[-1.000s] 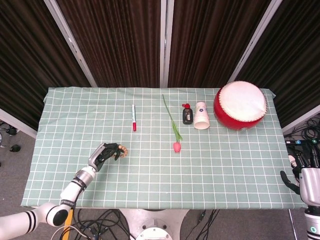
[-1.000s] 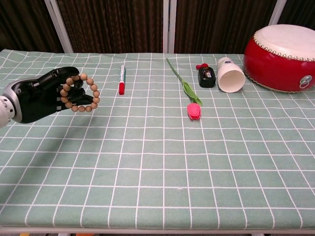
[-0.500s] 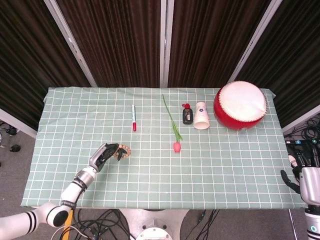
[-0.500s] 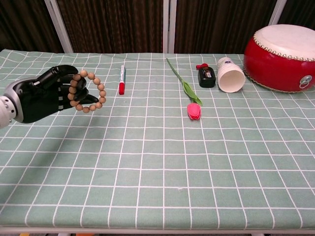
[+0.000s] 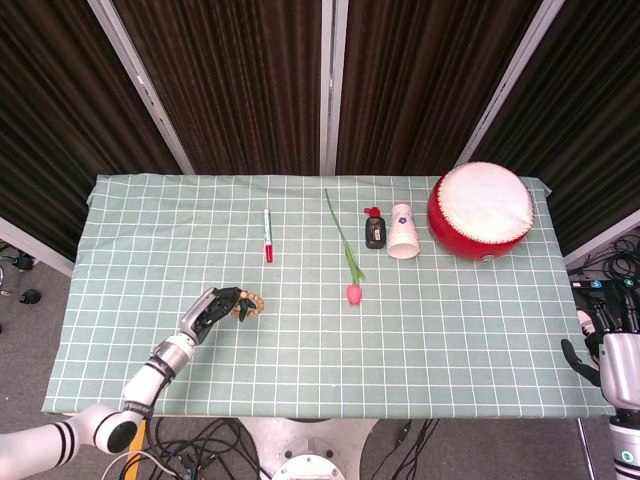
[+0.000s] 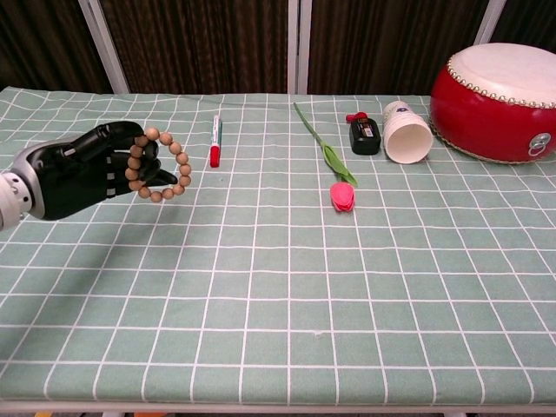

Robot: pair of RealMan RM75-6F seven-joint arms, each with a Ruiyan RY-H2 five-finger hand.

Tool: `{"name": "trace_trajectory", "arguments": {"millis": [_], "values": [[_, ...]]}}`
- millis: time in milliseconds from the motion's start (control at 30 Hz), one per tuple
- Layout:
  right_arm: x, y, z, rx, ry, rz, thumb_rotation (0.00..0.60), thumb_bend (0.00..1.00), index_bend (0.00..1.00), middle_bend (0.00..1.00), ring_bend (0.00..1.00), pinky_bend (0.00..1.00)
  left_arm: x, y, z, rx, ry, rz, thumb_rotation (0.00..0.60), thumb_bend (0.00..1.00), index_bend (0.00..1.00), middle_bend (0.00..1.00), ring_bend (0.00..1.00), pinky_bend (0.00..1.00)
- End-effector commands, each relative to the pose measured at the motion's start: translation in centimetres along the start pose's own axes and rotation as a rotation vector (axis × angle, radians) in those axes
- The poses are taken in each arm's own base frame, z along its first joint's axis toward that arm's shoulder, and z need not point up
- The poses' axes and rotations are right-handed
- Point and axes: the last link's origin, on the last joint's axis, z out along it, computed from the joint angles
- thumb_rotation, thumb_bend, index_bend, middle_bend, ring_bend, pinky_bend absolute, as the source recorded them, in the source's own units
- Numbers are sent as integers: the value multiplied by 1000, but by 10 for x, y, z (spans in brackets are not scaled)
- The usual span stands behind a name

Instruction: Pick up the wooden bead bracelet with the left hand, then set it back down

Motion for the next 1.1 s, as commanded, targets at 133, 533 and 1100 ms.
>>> {"name": "trace_trajectory", "arguments": {"millis": [133,533,1100], "values": [[0,0,0,-1,-1,0,600,176,200,283,0,15,-1,0,0,-3,-3,0,344,805,582,668,374,90],[-1,0,2,-3,-6,2,600,175,200,286,0,13,-1,0,1,-4,-8,-5,328,855,544,612,372,90],[-2,2,1,-8,-11,6,600,175,200,292,0,11,-2,1,2,-13,-8,-10,251,901,492,589,372,92]]}}
